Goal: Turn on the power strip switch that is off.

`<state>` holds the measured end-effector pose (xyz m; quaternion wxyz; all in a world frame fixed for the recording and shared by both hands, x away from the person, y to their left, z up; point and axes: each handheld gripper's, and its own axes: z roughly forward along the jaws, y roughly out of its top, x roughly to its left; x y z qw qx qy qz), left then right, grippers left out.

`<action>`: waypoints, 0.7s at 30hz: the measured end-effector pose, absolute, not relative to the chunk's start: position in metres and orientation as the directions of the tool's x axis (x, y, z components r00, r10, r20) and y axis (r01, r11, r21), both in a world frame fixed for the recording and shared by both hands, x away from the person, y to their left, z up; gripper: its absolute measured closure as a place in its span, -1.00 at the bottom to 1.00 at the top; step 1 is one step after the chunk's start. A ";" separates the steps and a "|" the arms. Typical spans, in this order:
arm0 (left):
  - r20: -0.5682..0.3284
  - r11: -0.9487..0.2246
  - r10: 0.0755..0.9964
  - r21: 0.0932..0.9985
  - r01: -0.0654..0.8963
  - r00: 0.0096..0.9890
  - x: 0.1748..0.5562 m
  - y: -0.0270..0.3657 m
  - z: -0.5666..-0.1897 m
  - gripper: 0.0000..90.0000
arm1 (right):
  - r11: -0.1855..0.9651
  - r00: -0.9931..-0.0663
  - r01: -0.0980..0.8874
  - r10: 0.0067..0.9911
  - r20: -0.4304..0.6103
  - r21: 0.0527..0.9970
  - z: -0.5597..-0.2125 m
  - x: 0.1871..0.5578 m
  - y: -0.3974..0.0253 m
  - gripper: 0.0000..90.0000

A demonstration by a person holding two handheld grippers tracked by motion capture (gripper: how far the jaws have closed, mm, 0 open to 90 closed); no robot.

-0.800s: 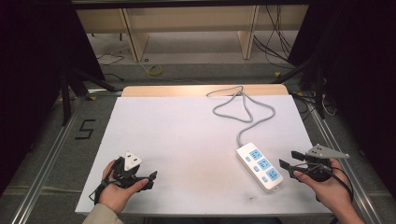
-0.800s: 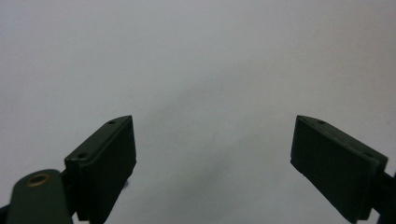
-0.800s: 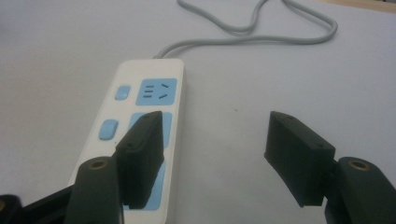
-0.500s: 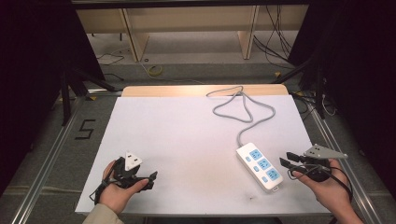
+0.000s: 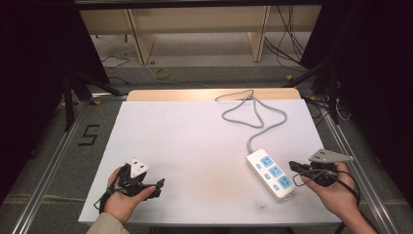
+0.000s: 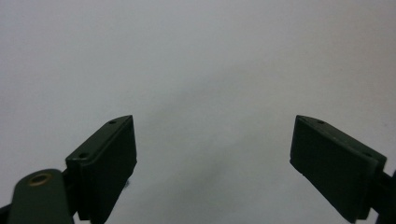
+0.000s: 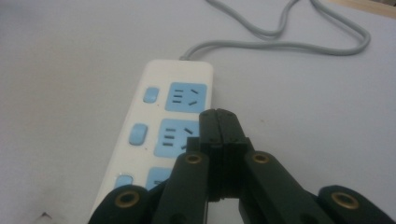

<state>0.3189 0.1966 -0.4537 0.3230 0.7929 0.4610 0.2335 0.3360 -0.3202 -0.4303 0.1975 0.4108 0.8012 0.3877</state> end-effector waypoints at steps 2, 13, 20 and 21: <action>0.071 -0.364 0.883 0.728 0.580 0.465 0.319 0.196 -0.454 -0.69 | 0.376 -0.600 0.505 0.800 0.004 0.777 -0.430 0.338 -0.314 1.00; 0.073 -0.365 0.882 0.731 0.577 0.466 0.319 0.195 -0.453 -0.69 | 0.443 -0.661 0.540 0.749 0.035 0.716 -0.434 0.346 -0.289 1.00; 0.073 -0.368 0.880 0.729 0.578 0.469 0.320 0.194 -0.454 -0.69 | 0.456 -0.667 0.560 0.743 0.051 0.691 -0.434 0.352 -0.280 1.00; 0.072 -0.367 0.880 0.730 0.577 0.469 0.320 0.194 -0.454 -0.69 | 0.456 -0.667 0.560 0.743 0.051 0.691 -0.434 0.352 -0.280 1.00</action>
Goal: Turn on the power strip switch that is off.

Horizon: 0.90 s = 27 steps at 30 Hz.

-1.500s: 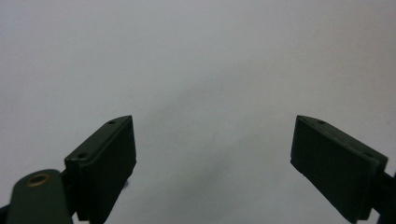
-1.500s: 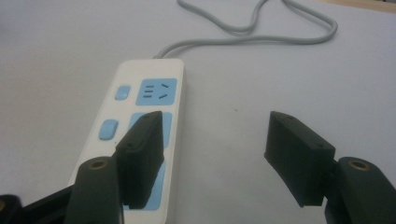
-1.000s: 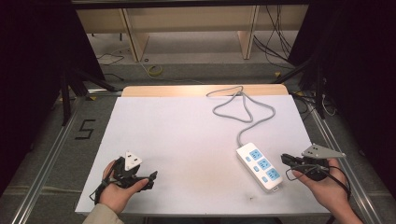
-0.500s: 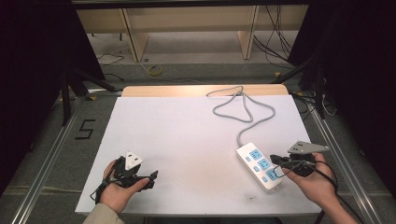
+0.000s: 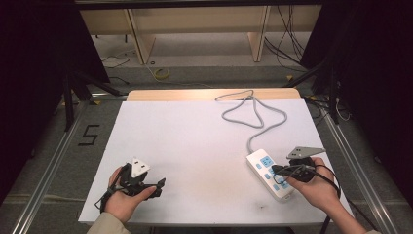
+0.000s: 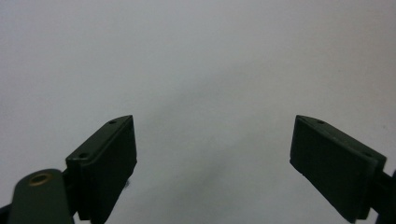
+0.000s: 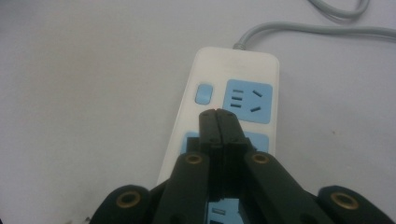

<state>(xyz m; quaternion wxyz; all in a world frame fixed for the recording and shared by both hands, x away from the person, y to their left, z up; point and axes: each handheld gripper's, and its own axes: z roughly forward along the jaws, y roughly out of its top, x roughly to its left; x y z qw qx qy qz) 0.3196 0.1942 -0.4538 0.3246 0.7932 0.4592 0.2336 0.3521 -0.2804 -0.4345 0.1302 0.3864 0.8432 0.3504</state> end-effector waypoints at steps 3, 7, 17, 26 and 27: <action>0.074 -0.369 0.880 0.729 0.577 0.469 0.320 0.194 -0.454 -0.69 | 0.456 -0.667 0.571 0.742 0.062 0.683 -0.434 0.353 -0.278 1.00; 0.075 -0.368 0.881 0.729 0.577 0.467 0.319 0.194 -0.453 -0.69 | 0.454 -0.660 0.588 0.747 0.073 0.669 -0.432 0.354 -0.276 1.00; 0.080 -0.369 0.882 0.730 0.575 0.465 0.319 0.194 -0.453 -0.69 | 0.477 -0.666 0.612 0.741 0.085 0.631 -0.432 0.357 -0.269 1.00; 0.079 -0.369 0.882 0.731 0.575 0.465 0.319 0.194 -0.453 -0.68 | 0.480 -0.660 0.630 0.746 0.094 0.611 -0.431 0.360 -0.265 1.00; 0.079 -0.368 0.882 0.731 0.575 0.464 0.319 0.194 -0.453 -0.68 | 0.481 -0.658 0.634 0.747 0.095 0.605 -0.431 0.360 -0.264 1.00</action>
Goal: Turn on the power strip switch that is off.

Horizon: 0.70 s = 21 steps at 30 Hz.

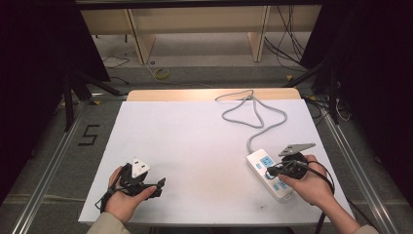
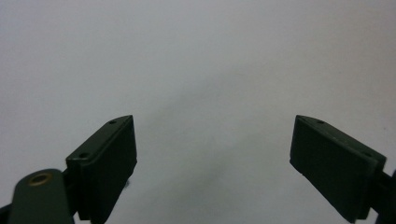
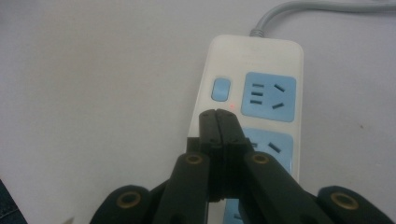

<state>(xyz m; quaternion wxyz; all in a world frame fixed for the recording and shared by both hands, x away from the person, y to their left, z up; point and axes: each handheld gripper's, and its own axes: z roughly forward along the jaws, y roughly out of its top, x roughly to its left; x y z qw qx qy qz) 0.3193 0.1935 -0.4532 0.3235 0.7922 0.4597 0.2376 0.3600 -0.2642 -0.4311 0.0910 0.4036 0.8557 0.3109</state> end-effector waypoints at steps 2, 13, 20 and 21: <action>0.078 -0.367 0.882 0.731 0.575 0.464 0.319 0.194 -0.453 -0.68 | 0.480 -0.655 0.638 0.750 0.096 0.602 -0.431 0.361 -0.263 1.00; 0.079 -0.369 0.881 0.732 0.573 0.467 0.319 0.193 -0.454 -0.68 | 0.507 -0.656 0.656 0.749 0.091 0.560 -0.434 0.366 -0.254 1.00; 0.081 -0.370 0.881 0.732 0.572 0.467 0.319 0.193 -0.453 -0.68 | 0.526 -0.664 0.658 0.743 0.085 0.538 -0.435 0.369 -0.251 1.00; 0.081 -0.370 0.881 0.732 0.572 0.467 0.319 0.193 -0.453 -0.68 | 0.531 -0.666 0.656 0.741 0.081 0.536 -0.435 0.369 -0.251 1.00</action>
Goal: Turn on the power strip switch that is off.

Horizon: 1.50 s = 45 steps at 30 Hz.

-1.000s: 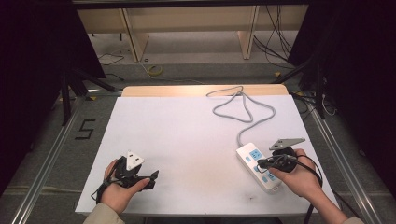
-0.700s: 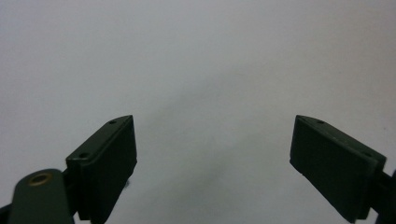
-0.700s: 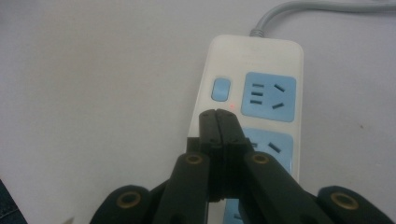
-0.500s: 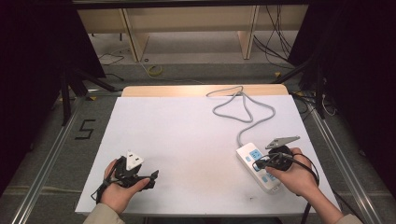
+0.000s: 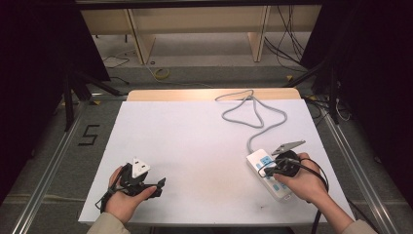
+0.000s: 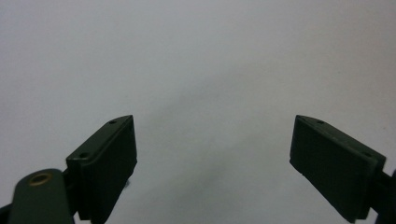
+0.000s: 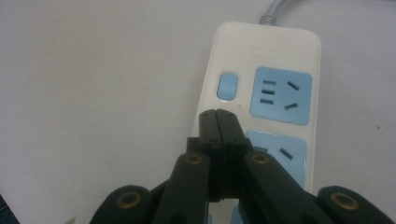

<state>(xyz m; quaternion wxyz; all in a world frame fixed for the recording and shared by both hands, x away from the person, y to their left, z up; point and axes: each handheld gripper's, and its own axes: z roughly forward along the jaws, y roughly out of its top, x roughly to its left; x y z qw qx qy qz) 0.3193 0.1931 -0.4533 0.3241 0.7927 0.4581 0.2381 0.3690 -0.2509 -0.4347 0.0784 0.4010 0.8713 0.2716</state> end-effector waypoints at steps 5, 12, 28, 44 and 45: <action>0.081 -0.370 0.881 0.732 0.572 0.467 0.319 0.193 -0.453 -0.68 | 0.536 -0.666 0.659 0.742 0.078 0.528 -0.435 0.370 -0.249 1.00; 0.083 -0.372 0.880 0.733 0.570 0.467 0.320 0.193 -0.453 -0.68 | 0.562 -0.674 0.657 0.736 0.058 0.503 -0.435 0.370 -0.246 1.00; 0.082 -0.371 0.881 0.732 0.571 0.467 0.320 0.193 -0.453 -0.68 | 0.577 -0.677 0.660 0.735 0.047 0.482 -0.435 0.370 -0.245 1.00; 0.083 -0.372 0.881 0.732 0.571 0.467 0.319 0.193 -0.453 -0.68 | 0.581 -0.672 0.667 0.739 0.041 0.467 -0.435 0.371 -0.242 1.00; 0.083 -0.372 0.881 0.731 0.571 0.467 0.319 0.193 -0.453 -0.68 | 0.580 -0.671 0.668 0.740 0.041 0.466 -0.434 0.371 -0.242 1.00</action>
